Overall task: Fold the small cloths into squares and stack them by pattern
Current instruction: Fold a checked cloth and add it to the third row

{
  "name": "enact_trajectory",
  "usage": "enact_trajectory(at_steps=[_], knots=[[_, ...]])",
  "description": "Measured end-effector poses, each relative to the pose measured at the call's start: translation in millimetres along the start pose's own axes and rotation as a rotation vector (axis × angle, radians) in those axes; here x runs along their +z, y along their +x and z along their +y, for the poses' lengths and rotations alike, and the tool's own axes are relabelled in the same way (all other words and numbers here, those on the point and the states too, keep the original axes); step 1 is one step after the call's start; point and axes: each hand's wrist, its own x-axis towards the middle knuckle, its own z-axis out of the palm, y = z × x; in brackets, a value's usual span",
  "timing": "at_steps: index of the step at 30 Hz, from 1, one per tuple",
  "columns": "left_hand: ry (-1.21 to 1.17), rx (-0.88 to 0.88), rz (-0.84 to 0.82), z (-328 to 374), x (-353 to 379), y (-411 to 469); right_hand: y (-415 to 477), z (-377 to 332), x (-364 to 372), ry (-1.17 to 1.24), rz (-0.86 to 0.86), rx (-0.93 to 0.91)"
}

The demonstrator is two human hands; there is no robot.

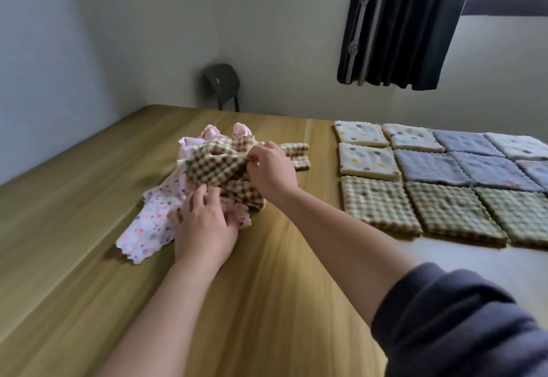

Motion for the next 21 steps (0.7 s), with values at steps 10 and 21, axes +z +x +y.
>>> enact_trajectory(at_steps=[10, 21], knots=[[-0.036, 0.129, 0.216, 3, -9, -2, -22, -18, -97, 0.621, 0.182, 0.200], [-0.895, 0.627, -0.083, 118, -49, -99, -191, 72, -203, 0.660, -0.030, 0.563]])
